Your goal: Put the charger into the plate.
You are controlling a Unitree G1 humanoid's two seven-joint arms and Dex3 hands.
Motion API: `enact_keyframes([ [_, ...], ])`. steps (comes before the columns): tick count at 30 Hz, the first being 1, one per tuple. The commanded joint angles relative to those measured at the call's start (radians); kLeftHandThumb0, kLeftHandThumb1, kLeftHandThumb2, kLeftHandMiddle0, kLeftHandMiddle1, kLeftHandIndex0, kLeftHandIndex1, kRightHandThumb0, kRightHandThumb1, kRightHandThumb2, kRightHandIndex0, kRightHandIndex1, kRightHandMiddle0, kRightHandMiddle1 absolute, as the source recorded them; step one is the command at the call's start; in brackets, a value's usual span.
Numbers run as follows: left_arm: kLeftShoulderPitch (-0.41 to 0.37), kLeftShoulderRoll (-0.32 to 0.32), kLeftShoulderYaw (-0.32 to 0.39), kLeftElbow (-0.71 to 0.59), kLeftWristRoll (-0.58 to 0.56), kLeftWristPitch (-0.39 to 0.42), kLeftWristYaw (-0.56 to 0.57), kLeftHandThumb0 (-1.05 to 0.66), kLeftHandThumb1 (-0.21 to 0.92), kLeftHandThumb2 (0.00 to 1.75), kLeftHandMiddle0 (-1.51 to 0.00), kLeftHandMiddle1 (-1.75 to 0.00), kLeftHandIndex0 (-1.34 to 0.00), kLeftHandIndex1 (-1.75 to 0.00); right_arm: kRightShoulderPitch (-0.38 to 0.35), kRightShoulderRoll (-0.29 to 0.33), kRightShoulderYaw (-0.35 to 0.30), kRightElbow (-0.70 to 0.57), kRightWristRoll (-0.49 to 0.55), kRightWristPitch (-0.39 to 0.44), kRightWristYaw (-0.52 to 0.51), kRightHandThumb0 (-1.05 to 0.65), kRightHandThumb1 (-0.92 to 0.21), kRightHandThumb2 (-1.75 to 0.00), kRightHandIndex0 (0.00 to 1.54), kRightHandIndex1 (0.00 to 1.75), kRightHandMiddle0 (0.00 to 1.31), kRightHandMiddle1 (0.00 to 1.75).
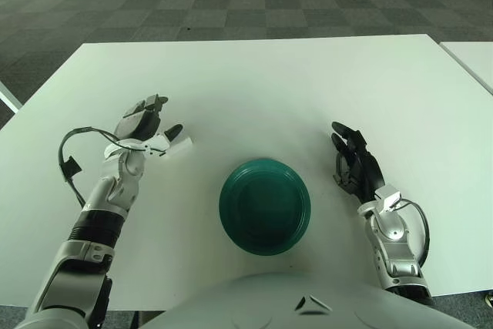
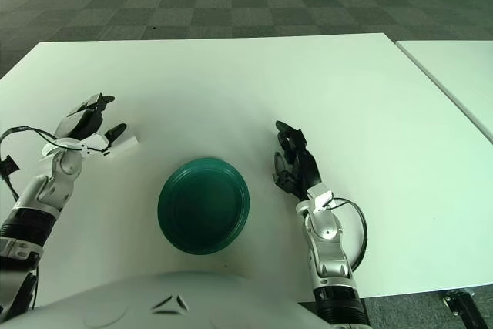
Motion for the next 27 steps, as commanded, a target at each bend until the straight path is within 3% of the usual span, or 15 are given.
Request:
enact_keyframes([
  [1, -0.015, 0.017, -0.014, -0.003, -0.004, 0.001, -0.013, -1.05, 0.92, 0.74, -0.22, -0.02, 0.00, -0.88, 0.064, -0.001, 0.004, 0.082, -0.001, 0.073, 0.010, -0.76, -0.92, -0.81, 0.18, 0.00, 0.00, 0.53],
  [16, 0.012, -0.007, -0.066, -0.025, 0.022, -0.005, 0.056, -1.05, 0.92, 0.74, -0.24, -0.03, 0.00, -0.95, 0.059, 0.007, 0.000, 0.090, 0.002, 0.070, 0.003, -0.75, -0.92, -0.80, 0.18, 0.01, 0.00, 0.53],
  [27, 0.034, -0.032, -0.112, -0.056, 0.040, 0.014, 0.067, -1.05, 0.92, 0.75, -0.25, -0.02, 0.00, -0.90, 0.052, 0.010, -0.002, 0.101, -0.002, 0.062, -0.006, -0.74, -0.92, -0.81, 0.19, 0.01, 0.00, 0.55],
])
